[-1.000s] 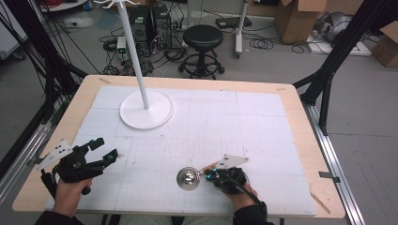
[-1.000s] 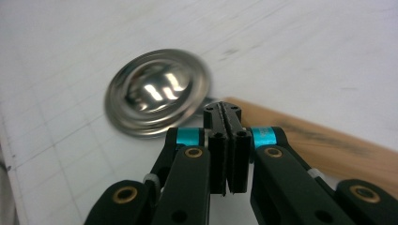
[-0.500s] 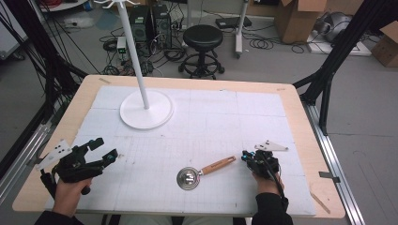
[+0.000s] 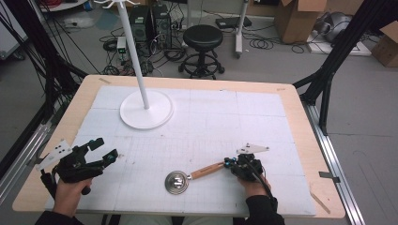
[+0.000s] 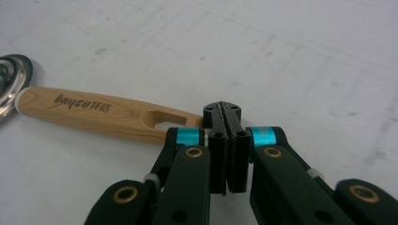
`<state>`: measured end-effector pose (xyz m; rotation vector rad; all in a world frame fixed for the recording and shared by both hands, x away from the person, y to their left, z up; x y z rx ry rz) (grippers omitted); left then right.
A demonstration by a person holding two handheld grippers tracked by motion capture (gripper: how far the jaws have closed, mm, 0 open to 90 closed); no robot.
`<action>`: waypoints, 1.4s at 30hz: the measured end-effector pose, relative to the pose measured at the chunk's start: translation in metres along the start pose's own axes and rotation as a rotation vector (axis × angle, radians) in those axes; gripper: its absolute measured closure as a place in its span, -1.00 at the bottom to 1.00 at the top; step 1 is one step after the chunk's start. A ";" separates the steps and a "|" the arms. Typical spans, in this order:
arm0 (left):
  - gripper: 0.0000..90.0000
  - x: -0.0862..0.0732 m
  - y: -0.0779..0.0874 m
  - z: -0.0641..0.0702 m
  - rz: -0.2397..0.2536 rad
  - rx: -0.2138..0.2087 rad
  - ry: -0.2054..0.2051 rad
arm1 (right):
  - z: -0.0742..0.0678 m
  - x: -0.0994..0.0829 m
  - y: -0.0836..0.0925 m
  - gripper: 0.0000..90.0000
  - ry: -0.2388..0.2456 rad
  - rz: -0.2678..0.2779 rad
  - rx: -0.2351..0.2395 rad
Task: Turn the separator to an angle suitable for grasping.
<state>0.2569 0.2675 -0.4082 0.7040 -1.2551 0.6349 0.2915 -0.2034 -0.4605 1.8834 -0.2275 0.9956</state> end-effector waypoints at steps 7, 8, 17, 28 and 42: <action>-0.56 0.000 0.001 -0.002 0.003 0.003 0.001 | -0.028 0.002 -0.010 0.98 0.020 -0.017 0.000; -0.56 0.000 0.001 -0.002 0.004 0.003 0.003 | -0.028 0.002 -0.010 0.98 0.020 -0.017 0.000; -0.56 -0.001 0.000 -0.001 0.004 0.002 0.001 | -0.039 0.008 0.017 0.98 0.102 0.077 -0.012; -0.56 -0.001 0.000 -0.002 0.006 0.009 0.002 | -0.092 0.000 0.013 0.98 0.253 0.074 0.176; -0.56 -0.001 0.000 -0.003 0.004 0.010 -0.001 | -0.129 -0.012 -0.027 0.98 0.362 -0.084 0.312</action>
Point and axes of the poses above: each handheld gripper's, and its own axes: y roughly backward along the jaws, x roughly out of its top, z roughly to its right, the point moved 2 cm from there along -y, roughly forward along the jaws, and after that the axes turned 5 degrees about -y, right-handed, at the moved point
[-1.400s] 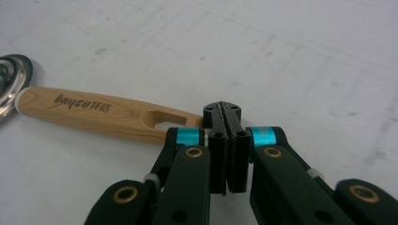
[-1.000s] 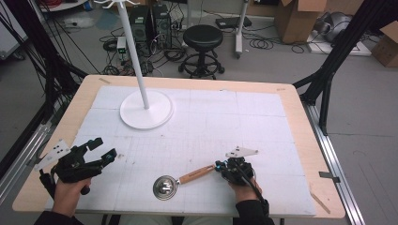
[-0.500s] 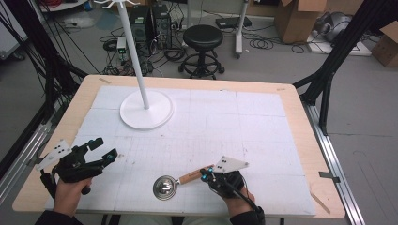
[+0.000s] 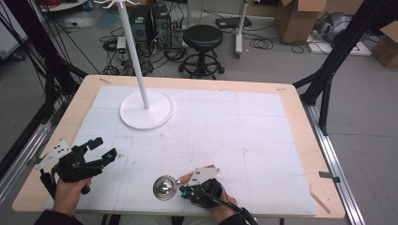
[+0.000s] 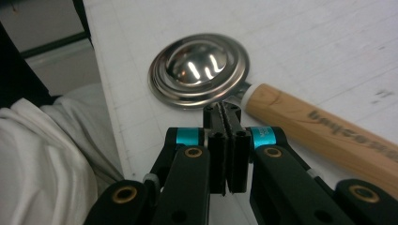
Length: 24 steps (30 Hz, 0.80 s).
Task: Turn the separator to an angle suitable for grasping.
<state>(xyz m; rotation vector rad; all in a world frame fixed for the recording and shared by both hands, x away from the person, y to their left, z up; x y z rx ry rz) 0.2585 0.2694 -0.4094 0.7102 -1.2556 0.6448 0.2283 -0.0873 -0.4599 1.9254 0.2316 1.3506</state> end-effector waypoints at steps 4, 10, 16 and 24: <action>-0.56 0.000 0.001 0.000 0.003 0.004 0.002 | 0.002 0.005 -0.006 0.98 -0.024 0.000 -0.015; -0.56 0.000 0.000 0.000 0.000 0.004 -0.002 | 0.008 0.011 -0.012 0.98 -0.036 0.019 -0.033; -0.56 0.001 0.001 0.000 -0.005 0.008 -0.017 | 0.010 0.013 -0.015 0.98 -0.051 0.013 -0.045; -0.56 0.001 0.001 0.000 -0.008 0.010 -0.021 | 0.014 0.021 -0.022 0.98 -0.060 0.015 -0.081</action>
Point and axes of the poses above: each handheld gripper's, and its own axes: y roughly backward along the jaws, x roughly out of its top, z roughly to its right, the point moved 2 cm from there along -y, roughly forward along the jaws, and after that the axes turned 5 degrees about -y, right-handed, at the moved point
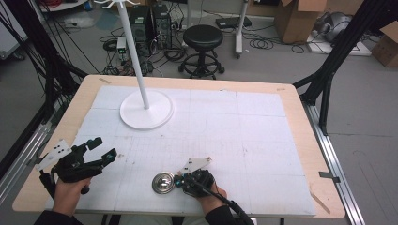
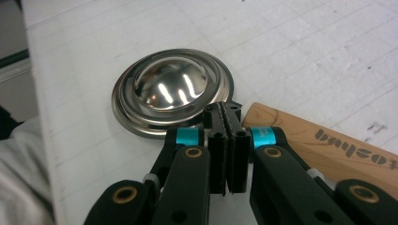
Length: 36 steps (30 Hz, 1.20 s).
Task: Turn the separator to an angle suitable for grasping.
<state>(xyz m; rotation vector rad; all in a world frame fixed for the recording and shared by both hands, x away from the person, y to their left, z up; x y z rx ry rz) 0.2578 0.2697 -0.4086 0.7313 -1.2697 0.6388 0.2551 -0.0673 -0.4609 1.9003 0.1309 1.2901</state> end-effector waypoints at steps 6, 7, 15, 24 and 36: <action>-0.56 0.000 0.000 0.000 -0.001 -0.001 -0.002 | 0.004 0.007 -0.008 0.98 -0.009 0.009 -0.022; -0.56 0.000 0.000 0.000 0.000 0.000 -0.001 | 0.005 0.009 -0.010 0.98 -0.015 0.012 -0.027; -0.56 0.000 0.001 0.000 0.000 0.000 -0.003 | 0.013 0.014 -0.005 0.98 -0.035 0.058 -0.057; -0.56 0.000 0.001 0.000 -0.003 -0.002 -0.004 | 0.088 -0.012 0.072 0.98 -0.266 0.228 -0.342; -0.56 0.000 0.000 0.000 -0.001 -0.008 0.000 | 0.100 -0.014 0.041 0.98 -0.239 0.144 -0.240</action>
Point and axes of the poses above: each handheld gripper's, and its own axes: y roughly backward along the jaws, x roughly out of its top, z roughly to its right, the point moved 2 cm from there along -y, roughly forward along the jaws, and after that the axes turned 5 degrees about -y, right-handed, at the moved point
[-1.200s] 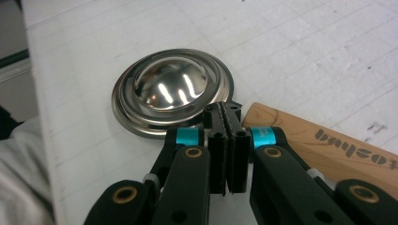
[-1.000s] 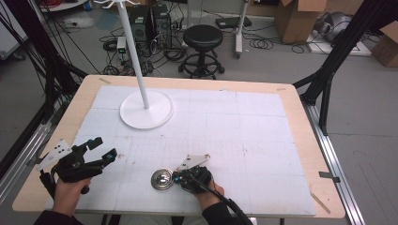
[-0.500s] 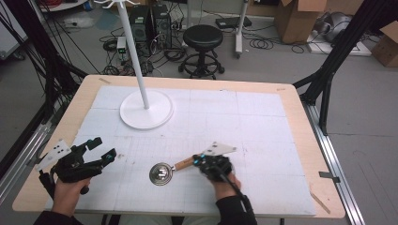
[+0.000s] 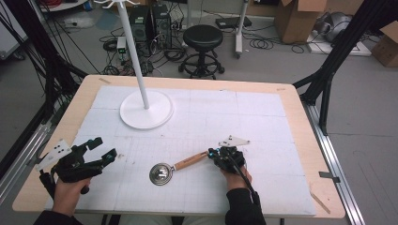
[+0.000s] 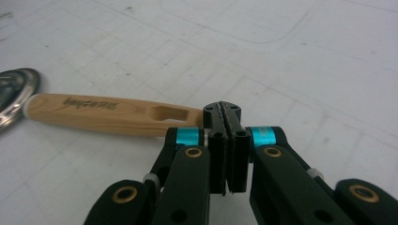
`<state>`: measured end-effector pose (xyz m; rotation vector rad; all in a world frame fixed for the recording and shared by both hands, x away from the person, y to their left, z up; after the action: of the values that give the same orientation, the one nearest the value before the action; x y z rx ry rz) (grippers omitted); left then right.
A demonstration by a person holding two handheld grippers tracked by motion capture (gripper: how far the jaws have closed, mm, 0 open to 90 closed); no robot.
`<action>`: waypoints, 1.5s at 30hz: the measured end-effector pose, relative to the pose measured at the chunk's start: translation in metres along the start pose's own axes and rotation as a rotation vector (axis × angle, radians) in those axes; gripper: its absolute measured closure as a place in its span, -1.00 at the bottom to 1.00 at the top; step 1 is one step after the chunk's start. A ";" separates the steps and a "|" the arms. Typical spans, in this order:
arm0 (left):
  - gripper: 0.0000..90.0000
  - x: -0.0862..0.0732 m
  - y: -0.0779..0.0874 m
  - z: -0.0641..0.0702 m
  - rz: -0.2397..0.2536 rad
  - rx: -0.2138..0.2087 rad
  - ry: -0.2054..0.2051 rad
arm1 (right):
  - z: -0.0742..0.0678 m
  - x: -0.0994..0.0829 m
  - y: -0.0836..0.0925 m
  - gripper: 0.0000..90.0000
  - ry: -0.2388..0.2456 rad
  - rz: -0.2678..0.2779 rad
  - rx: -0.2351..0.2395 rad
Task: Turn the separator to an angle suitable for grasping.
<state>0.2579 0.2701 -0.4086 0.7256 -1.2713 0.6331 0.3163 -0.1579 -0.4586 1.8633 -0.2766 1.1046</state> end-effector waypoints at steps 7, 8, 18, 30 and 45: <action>-0.56 0.000 -0.001 0.000 -0.006 -0.002 -0.002 | -0.016 0.000 -0.005 0.98 0.028 -0.013 0.070; -0.56 0.000 -0.001 0.000 -0.004 -0.001 -0.001 | -0.021 0.001 -0.007 0.98 0.034 -0.018 0.081; -0.56 0.000 0.000 0.001 0.002 -0.008 0.005 | -0.032 0.007 -0.003 0.98 0.055 -0.002 0.110; -0.56 0.001 -0.002 0.004 -0.003 -0.038 -0.002 | 0.019 -0.003 0.098 -0.14 -0.064 0.199 -0.075; -0.61 0.005 -0.006 0.011 0.003 -0.088 -0.021 | 0.038 -0.043 0.185 -0.64 -0.077 0.393 -0.226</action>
<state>0.2561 0.2578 -0.4024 0.6592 -1.3115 0.5690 0.2059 -0.3004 -0.3880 1.6899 -0.8060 1.2047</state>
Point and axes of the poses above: each handheld gripper's, and its own axes: y roughly backward along the jaws, x roughly out of its top, z roughly to its right, the point moved 2 cm from there along -y, roughly forward along the jaws, and after that the axes turned 5 degrees about -y, right-handed, at the moved point
